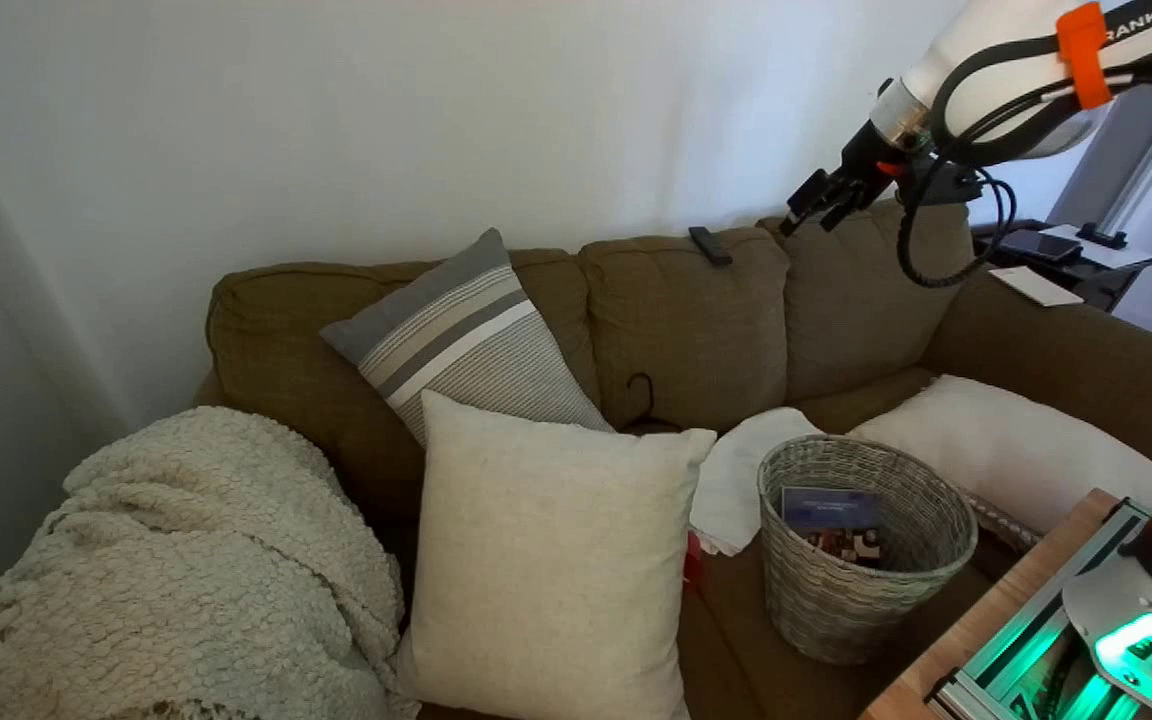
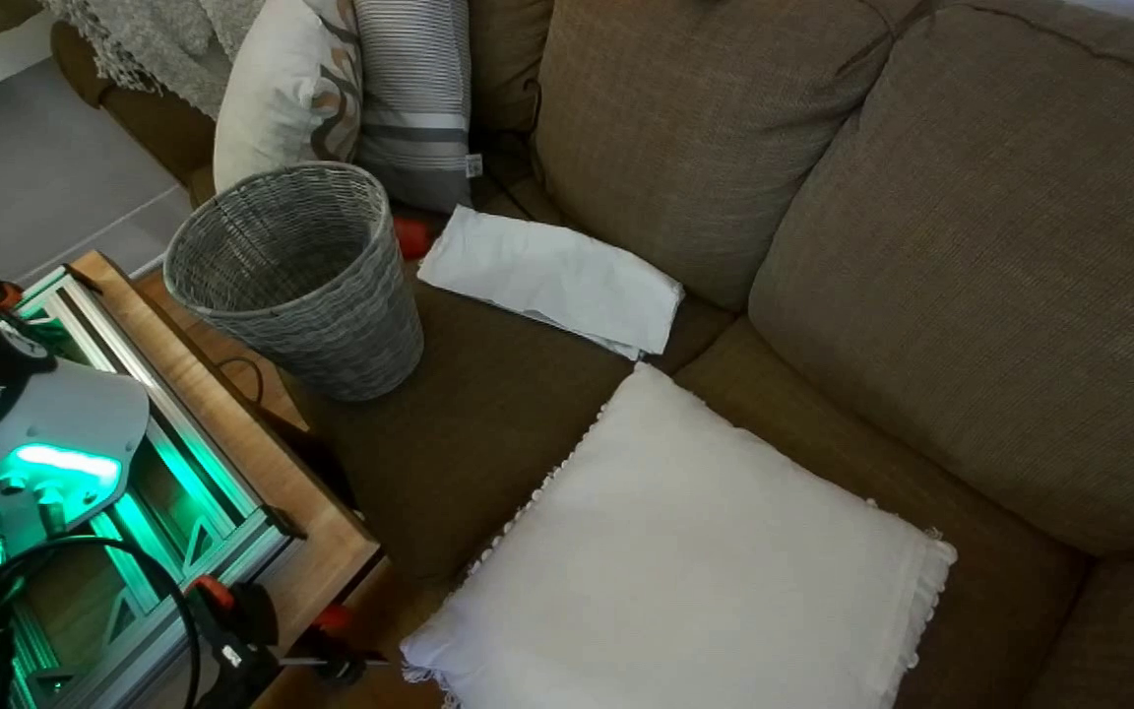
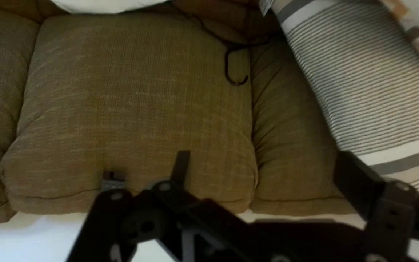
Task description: Put the remote control in the basket
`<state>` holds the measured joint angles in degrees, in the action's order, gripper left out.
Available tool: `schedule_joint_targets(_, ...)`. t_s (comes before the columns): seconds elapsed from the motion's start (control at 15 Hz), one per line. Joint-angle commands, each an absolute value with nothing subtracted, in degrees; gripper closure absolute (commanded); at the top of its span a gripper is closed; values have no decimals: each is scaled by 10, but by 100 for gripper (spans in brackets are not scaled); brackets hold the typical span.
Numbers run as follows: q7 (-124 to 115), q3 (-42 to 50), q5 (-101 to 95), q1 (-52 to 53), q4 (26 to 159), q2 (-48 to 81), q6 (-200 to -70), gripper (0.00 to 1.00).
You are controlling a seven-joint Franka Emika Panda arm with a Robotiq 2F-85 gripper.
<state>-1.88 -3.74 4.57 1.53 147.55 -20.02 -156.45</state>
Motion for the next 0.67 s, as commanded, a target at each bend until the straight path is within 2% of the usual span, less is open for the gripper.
schedule_joint_targets(0.0, -33, -17, 13, -27, 1398, -99, -1615, 0)
schedule_joint_targets(0.33, 73, 40, 103, -24, 1249, 40, -1587, 0)
schedule_joint_targets(0.6, 115, 48, 158, -73, 1102, 134, -1492, 0)
